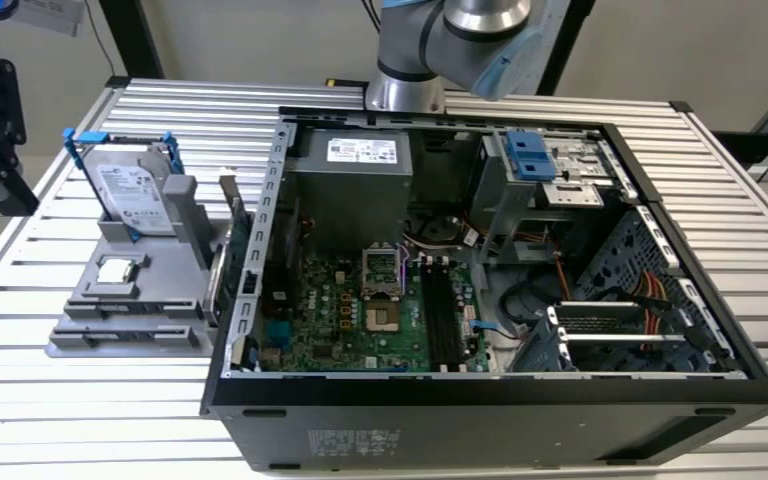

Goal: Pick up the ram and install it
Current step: 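Pick up the ram and move it above insertion slot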

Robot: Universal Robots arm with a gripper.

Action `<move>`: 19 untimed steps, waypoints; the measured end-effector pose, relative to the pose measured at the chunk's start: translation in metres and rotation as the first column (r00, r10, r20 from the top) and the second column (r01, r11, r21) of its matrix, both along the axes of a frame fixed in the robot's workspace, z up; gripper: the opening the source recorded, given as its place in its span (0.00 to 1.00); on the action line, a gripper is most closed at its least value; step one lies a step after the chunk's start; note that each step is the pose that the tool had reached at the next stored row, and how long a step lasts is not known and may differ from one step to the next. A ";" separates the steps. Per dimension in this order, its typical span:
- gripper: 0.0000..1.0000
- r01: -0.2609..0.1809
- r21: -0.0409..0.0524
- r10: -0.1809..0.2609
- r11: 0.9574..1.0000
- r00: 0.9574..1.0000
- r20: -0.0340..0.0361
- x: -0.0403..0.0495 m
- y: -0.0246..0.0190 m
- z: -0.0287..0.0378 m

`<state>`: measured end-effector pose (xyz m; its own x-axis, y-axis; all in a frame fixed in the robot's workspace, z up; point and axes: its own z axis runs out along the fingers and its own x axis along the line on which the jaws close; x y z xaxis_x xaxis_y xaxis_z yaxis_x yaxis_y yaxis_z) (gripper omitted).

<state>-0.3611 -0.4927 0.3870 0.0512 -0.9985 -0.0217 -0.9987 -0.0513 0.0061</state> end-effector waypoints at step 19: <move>1.00 0.029 0.000 -0.029 1.000 1.000 0.003 0.0002 0.0000 -0.0020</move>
<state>-0.3608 -0.4926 0.3851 0.0222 -0.9995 -0.0214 -0.9997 -0.0223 0.0036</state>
